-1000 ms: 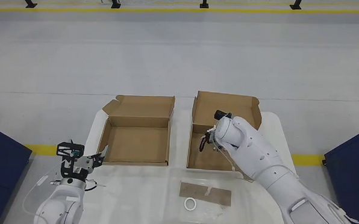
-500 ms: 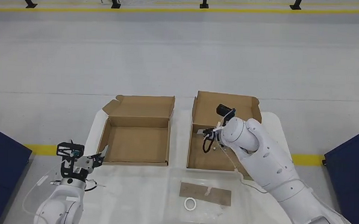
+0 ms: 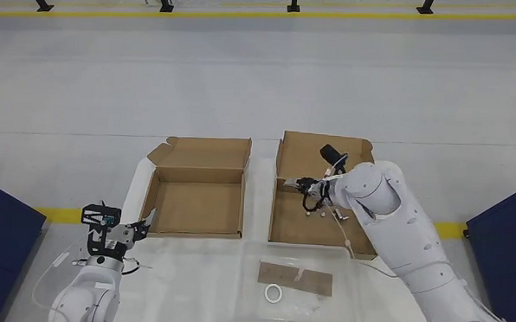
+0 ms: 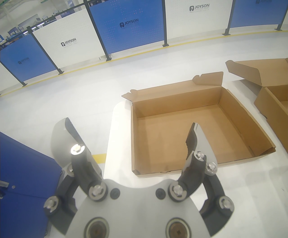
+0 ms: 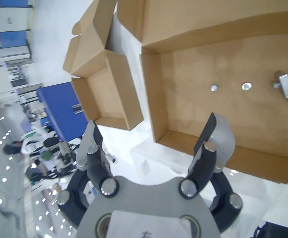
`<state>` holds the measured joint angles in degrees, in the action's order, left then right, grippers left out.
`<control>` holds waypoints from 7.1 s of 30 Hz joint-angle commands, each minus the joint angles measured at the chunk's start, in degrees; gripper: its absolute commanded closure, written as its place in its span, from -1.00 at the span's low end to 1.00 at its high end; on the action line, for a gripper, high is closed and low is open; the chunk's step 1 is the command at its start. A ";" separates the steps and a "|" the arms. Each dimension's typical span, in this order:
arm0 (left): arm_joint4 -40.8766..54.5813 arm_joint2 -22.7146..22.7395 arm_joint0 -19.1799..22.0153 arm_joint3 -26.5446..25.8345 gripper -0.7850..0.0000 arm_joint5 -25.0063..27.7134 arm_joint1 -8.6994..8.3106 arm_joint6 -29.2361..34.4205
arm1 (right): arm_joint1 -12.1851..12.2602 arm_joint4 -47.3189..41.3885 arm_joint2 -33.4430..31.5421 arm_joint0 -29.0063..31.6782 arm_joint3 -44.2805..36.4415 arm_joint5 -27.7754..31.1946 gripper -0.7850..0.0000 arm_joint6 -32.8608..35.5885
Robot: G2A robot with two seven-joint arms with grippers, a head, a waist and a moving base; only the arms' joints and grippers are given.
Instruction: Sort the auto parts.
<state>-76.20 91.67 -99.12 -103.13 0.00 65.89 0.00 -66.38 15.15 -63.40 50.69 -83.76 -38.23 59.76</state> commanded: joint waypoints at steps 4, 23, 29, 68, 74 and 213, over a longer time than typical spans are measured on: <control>0.00 0.00 0.00 0.00 -1.00 0.00 0.00 0.00 | 1.95 -4.82 -8.57 5.22 -6.26 2.27 -1.00 5.70; 0.00 0.00 0.00 0.00 -1.00 0.00 0.00 0.00 | 6.42 -31.91 -33.52 26.69 -21.28 14.16 -1.00 20.46; 0.00 0.00 0.00 0.00 -1.00 0.00 0.00 0.00 | 7.32 -34.09 -36.69 30.84 -23.68 15.56 -1.00 21.86; 0.62 -1.93 -0.12 -5.38 -1.00 8.02 -0.22 9.22 | 7.32 -34.09 -36.69 30.84 -23.68 15.56 -1.00 21.86; 0.51 -2.34 0.11 -6.56 -1.00 9.08 -0.24 9.53 | 7.32 -34.09 -36.69 30.84 -23.68 15.56 -1.00 21.86; 24.18 -76.96 58.34 18.49 -1.00 25.19 9.03 66.93 | 7.32 -34.09 -36.69 30.84 -23.68 15.56 -1.00 21.86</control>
<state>-51.67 14.74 -40.56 -84.57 25.24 74.93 67.54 -59.06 -18.93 -100.09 81.53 -107.43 -22.67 81.61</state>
